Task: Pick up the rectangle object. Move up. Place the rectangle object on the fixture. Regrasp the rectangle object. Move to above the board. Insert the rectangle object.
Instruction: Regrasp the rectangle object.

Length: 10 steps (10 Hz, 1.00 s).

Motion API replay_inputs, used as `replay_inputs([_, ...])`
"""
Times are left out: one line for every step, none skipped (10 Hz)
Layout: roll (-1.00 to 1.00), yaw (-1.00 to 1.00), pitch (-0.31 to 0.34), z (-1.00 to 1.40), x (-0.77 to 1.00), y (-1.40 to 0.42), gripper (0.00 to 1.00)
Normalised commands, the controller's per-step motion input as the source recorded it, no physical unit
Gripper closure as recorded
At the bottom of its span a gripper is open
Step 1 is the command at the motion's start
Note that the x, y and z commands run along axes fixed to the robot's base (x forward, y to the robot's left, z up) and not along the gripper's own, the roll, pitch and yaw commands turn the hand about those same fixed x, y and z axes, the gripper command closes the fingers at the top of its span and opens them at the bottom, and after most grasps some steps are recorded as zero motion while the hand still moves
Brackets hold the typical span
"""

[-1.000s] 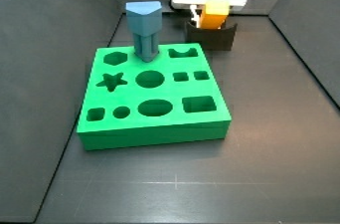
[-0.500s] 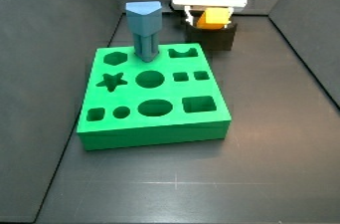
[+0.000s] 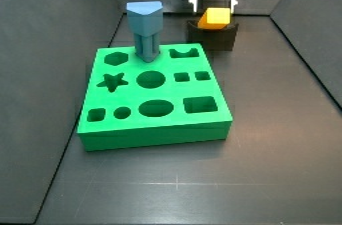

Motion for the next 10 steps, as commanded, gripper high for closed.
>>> replay_inputs([0.02,0.02,0.008,0.65,-0.04,0.00,0.00])
replay_inputs([0.02,0.02,0.014,0.46,-0.04,0.01,0.00])
replay_inputs([0.01,0.02,0.019,0.26,-0.03,0.01,0.00])
replay_inputs([1.00,0.03,0.053,0.94,-0.01,-1.00,0.00])
replay_inputs([1.00,0.03,0.052,0.91,0.00,-1.00,0.00])
replay_inputs([1.00,0.03,0.045,0.89,-0.03,-1.00,0.00])
replay_inputs([1.00,0.03,0.037,0.87,-0.05,-1.00,0.00])
replay_inputs([1.00,0.03,0.034,0.82,-0.06,-1.00,0.00])
replay_inputs([1.00,0.03,0.033,0.73,-0.05,-1.00,0.00])
replay_inputs([1.00,0.03,0.033,0.61,-0.04,-0.97,0.00])
